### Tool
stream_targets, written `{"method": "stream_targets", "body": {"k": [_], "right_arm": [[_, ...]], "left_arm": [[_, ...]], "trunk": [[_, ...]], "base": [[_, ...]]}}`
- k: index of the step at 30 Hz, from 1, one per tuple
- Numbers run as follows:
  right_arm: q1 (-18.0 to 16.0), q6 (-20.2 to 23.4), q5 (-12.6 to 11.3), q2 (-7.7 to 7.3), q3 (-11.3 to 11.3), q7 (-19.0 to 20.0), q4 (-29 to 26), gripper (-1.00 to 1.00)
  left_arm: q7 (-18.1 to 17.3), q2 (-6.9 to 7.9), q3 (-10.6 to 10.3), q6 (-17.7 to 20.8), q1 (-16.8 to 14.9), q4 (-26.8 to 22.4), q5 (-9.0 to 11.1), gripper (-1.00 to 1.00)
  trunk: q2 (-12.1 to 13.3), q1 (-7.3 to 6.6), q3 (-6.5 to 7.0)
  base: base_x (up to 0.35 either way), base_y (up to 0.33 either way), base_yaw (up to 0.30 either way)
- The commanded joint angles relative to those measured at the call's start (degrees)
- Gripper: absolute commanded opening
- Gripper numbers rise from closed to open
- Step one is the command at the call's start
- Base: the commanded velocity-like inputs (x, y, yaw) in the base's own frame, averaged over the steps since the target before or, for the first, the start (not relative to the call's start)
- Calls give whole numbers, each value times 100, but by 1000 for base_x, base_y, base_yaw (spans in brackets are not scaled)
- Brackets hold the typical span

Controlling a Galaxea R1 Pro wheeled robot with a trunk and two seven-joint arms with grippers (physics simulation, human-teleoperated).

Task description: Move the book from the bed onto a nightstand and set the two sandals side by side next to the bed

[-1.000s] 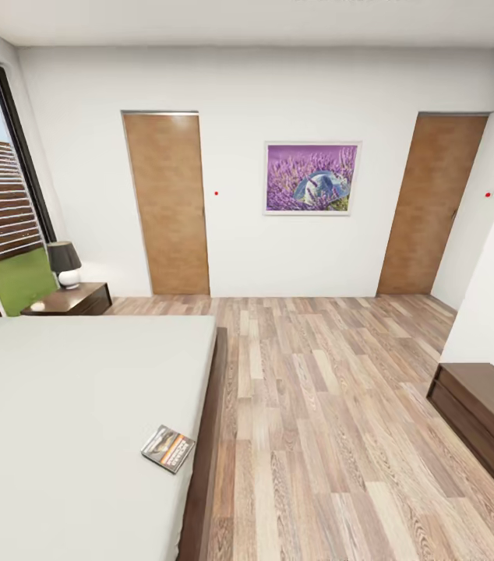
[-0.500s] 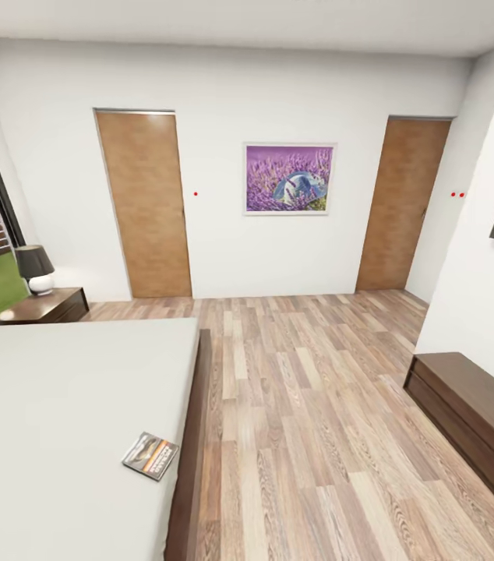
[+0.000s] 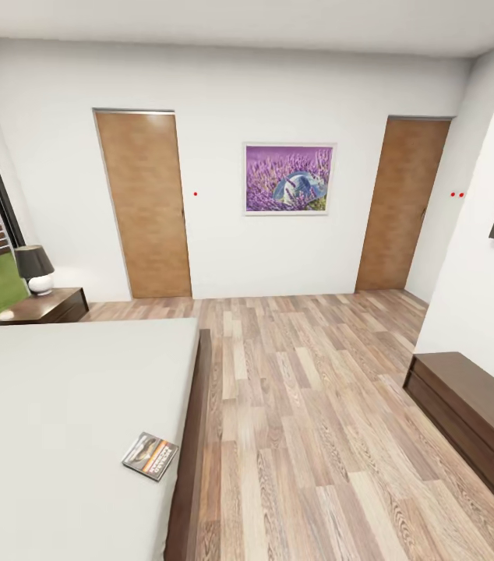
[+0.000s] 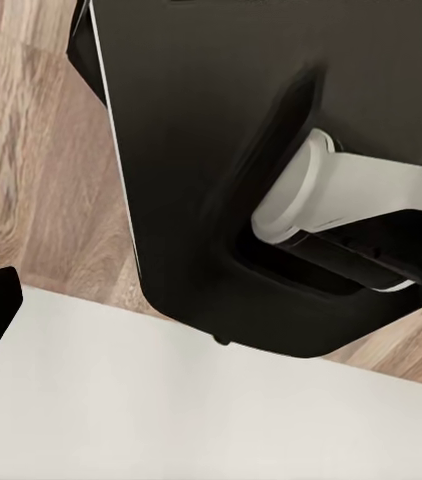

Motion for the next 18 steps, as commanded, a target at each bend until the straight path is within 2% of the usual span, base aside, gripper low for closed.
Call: {"method": "stream_targets", "body": {"k": [1, 9, 13, 18], "right_arm": [[3, -19, -61, -5, 35, 5, 2, 100], [3, -19, -57, -2, 38, 5, -4, 100], [3, -19, -54, -2, 40, 5, 3, 100], [3, -19, -53, -3, 41, 5, -12, 100]], "left_arm": [[-3, 5, -16, 36, 5, -21, 42, 100], [-26, 22, -47, 39, -45, -55, 18, 100], [-29, 29, -90, 41, -76, -54, -83, 100], [-22, 13, -121, 38, -108, -45, -303, 100]], "trunk": [[-2, 2, 1], [-2, 2, 1], [-2, 2, 1], [-2, 2, 1]], "base": [[0, 0, -1], [25, -51, 0], [109, -185, 0], [131, -241, 0]]}}
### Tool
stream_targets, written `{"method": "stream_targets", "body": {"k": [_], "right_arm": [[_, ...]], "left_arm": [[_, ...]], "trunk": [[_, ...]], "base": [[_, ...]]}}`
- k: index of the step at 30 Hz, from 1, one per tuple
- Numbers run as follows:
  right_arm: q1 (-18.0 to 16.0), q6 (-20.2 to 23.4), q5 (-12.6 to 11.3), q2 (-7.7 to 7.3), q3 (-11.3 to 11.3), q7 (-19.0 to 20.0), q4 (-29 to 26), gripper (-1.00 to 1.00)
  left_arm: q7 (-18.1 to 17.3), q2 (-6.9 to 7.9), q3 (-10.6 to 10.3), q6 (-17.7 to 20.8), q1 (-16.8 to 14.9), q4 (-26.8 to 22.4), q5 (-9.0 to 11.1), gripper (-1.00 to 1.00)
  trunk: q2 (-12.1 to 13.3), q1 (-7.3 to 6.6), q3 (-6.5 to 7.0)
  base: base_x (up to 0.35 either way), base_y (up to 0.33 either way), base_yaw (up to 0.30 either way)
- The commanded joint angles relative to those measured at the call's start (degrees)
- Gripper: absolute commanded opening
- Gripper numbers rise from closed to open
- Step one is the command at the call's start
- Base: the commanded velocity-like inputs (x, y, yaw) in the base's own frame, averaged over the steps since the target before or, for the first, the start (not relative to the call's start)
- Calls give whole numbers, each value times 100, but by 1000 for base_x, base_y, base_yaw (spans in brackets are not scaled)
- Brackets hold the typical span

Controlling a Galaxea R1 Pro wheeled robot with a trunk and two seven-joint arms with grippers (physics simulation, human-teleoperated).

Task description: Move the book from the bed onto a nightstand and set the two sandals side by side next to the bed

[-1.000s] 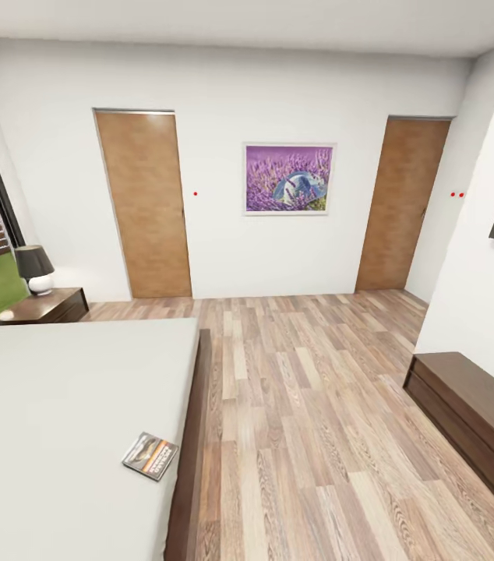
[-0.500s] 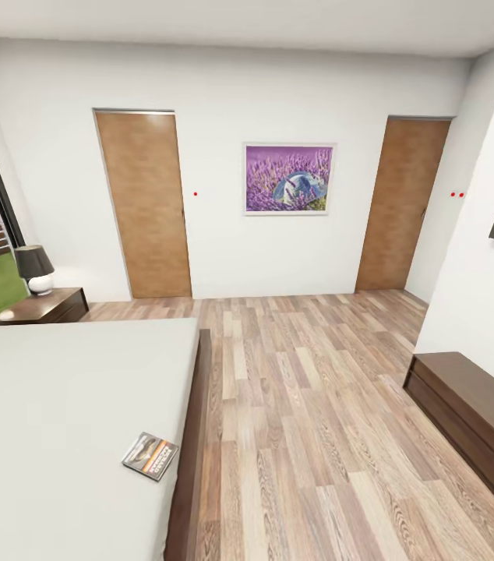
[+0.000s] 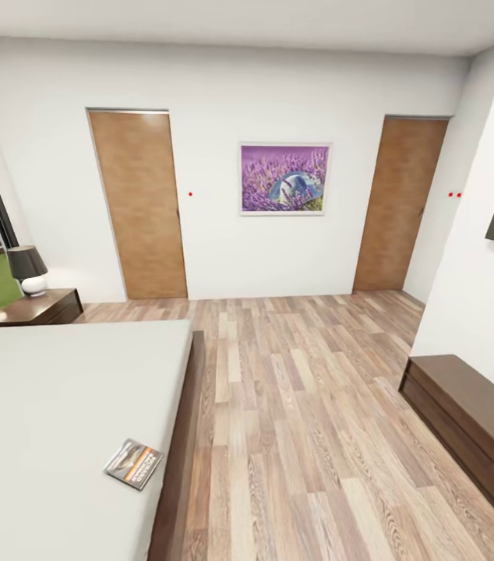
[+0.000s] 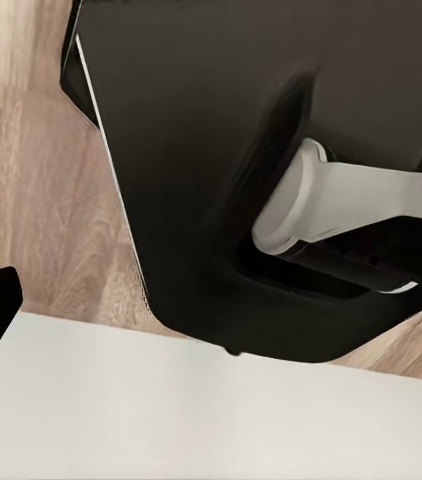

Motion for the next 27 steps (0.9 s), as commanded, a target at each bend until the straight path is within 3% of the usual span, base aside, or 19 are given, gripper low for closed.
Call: {"method": "stream_targets", "body": {"k": [1, 15, 27], "right_arm": [[3, -19, -60, -6, 38, 7, -6, 100], [3, -19, -55, -8, 45, 15, -8, 100], [3, -19, -51, -5, 55, 8, -9, 100]], "left_arm": [[6, 1, -26, 36, 5, -18, 23, 100], [19, -11, -37, 20, -7, -7, -82, 100], [28, -11, -38, -19, -8, 2, -88, 100]], "trunk": [[-1, 4, 1], [-1, 4, -7], [-1, 4, -70]], "base": [[138, -265, 0], [136, -291, 9], [41, -281, 150]]}}
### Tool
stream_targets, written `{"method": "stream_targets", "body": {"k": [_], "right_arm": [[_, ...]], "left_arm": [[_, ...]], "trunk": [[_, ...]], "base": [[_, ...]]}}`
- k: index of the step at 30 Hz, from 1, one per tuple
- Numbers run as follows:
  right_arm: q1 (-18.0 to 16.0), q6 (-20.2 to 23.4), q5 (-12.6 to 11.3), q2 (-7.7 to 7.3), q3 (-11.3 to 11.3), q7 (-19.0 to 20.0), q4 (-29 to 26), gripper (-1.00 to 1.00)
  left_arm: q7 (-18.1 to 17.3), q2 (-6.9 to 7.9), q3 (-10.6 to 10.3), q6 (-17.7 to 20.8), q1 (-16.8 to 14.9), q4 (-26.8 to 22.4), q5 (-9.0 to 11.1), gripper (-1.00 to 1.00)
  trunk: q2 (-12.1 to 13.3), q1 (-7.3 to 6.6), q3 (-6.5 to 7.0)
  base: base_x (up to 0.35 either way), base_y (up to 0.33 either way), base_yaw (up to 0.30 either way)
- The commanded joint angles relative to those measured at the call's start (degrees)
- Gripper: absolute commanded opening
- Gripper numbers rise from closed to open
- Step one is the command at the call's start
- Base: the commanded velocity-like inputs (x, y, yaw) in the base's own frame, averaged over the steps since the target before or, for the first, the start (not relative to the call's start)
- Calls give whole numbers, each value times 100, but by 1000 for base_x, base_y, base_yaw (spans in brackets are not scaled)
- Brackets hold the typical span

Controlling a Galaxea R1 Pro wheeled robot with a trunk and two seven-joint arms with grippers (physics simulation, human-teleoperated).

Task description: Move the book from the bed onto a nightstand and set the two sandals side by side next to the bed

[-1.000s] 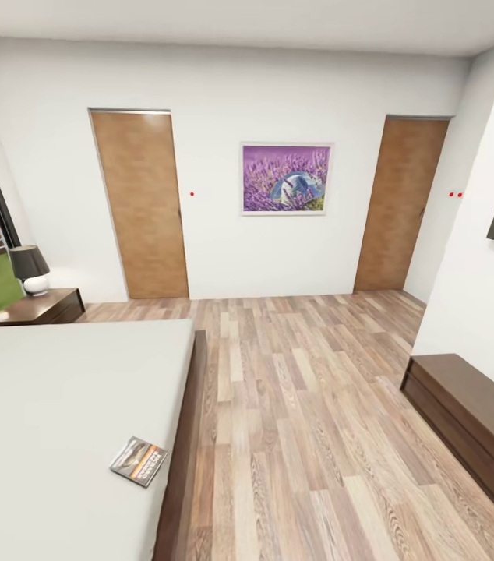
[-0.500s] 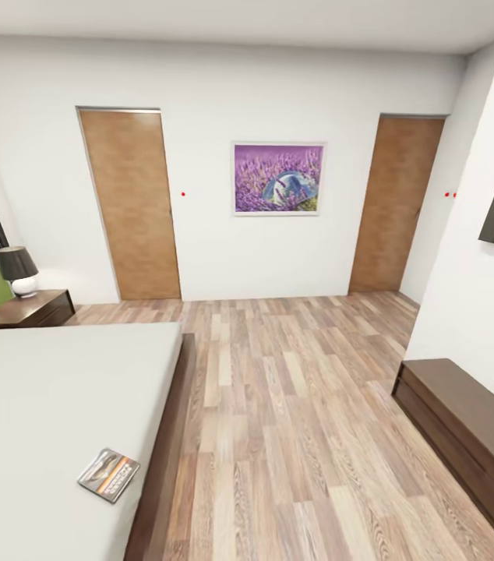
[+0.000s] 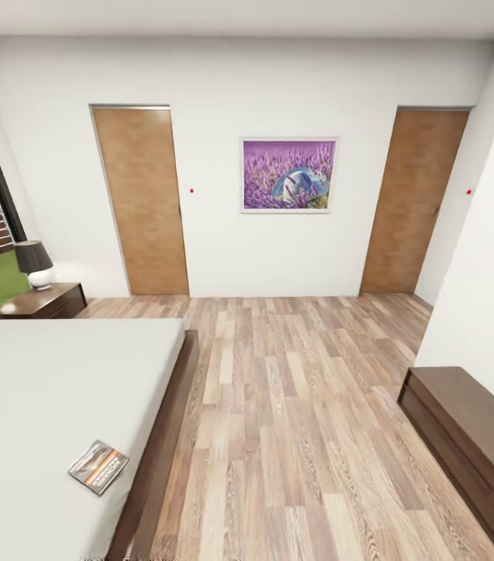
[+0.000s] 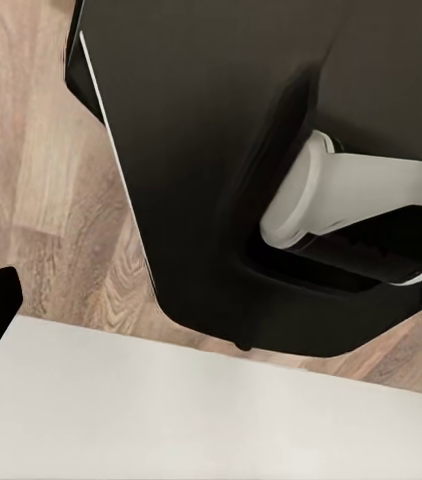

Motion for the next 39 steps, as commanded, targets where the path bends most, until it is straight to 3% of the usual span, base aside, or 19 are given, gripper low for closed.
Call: {"method": "stream_targets", "body": {"k": [1, 23, 39], "right_arm": [[3, -19, -60, -6, 37, 5, -4, 100], [3, -17, -60, -8, 38, 17, -1, 100], [3, -19, -60, -7, 38, 15, 1, 100]], "left_arm": [[3, 4, -25, 35, 6, -18, 52, 100], [4, 4, -20, 16, 6, -10, 52, 100], [4, 4, -24, -197, 6, -9, 44, 100]], "trunk": [[-6, 3, -9], [-6, 3, -141], [-6, 3, -153]], "base": [[8, -109, 192], [10, -25, 184], [207, -137, 24]]}}
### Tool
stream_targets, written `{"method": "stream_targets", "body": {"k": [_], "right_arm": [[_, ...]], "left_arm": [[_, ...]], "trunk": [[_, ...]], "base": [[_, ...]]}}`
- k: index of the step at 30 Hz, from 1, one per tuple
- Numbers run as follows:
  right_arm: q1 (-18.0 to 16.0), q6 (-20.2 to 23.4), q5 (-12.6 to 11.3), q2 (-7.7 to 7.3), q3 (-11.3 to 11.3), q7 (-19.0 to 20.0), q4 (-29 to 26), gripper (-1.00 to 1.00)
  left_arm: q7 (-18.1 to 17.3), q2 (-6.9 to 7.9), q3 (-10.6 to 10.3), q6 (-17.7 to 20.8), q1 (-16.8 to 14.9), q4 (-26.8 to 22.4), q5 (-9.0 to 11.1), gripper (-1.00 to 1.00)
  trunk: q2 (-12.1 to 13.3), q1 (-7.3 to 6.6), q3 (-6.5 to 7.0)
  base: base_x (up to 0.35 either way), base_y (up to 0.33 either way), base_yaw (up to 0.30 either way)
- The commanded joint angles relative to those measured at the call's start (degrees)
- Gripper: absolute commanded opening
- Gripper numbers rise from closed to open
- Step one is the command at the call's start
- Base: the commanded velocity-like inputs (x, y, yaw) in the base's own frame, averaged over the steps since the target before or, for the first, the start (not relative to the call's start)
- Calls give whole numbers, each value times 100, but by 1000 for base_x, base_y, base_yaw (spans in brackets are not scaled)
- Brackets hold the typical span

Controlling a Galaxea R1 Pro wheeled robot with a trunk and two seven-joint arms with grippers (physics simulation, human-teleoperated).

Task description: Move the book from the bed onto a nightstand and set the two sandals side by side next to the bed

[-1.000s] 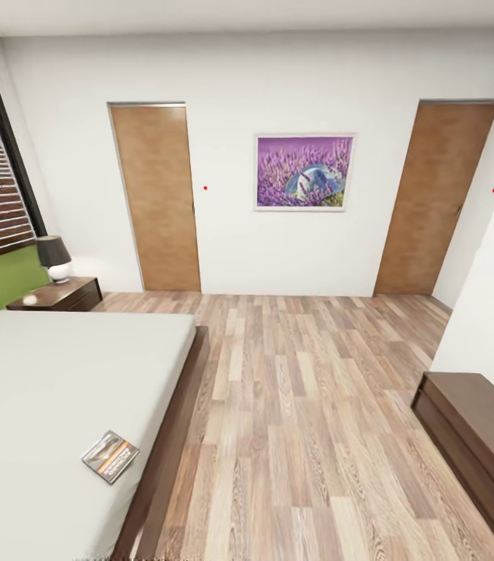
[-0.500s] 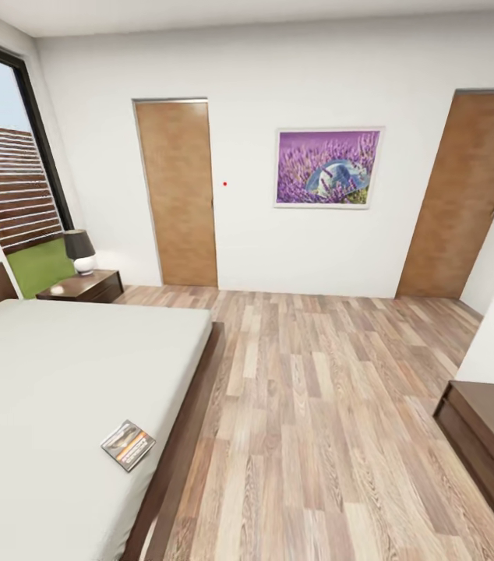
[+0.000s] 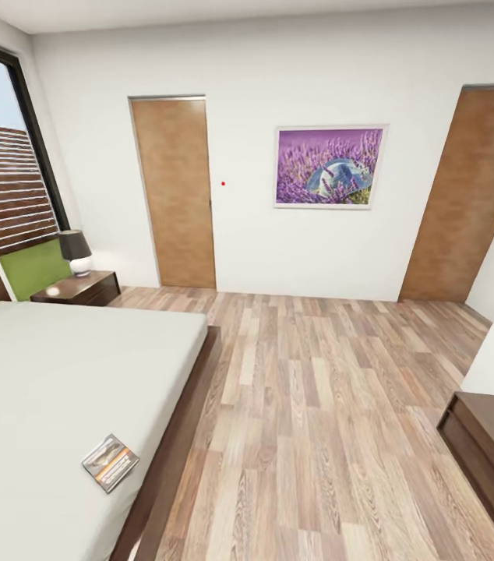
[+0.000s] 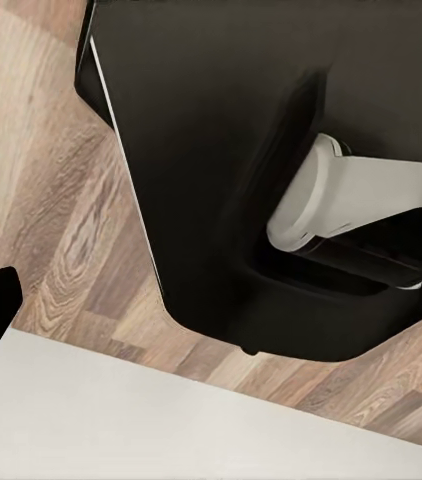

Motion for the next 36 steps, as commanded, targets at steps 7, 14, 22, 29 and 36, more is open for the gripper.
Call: {"method": "stream_targets", "body": {"k": [7, 14, 22, 29, 36], "right_arm": [[0, -19, -60, -6, 37, 5, -9, 100], [0, -19, -60, -6, 37, 4, -4, 100], [0, -19, -60, -6, 37, 4, -4, 100], [0, -19, -60, -6, 37, 4, -5, 100], [0, -19, -60, -6, 37, 4, -3, 100]], "left_arm": [[3, 4, -25, 14, 5, -24, 56, 100], [3, 4, -25, 10, 5, -24, 55, 100], [3, 4, -25, 9, 5, -24, 55, 100], [3, 3, -25, 8, 5, -24, 55, 100], [3, 4, -25, 8, 5, -24, 55, 100]], "trunk": [[-11, 6, -10], [-11, 6, -10], [-11, 6, -10], [-11, 6, -10], [-11, 6, -10]], "base": [[254, -196, 2], [256, -199, 0], [257, -200, 0], [257, -200, 1], [257, -201, 48]]}}
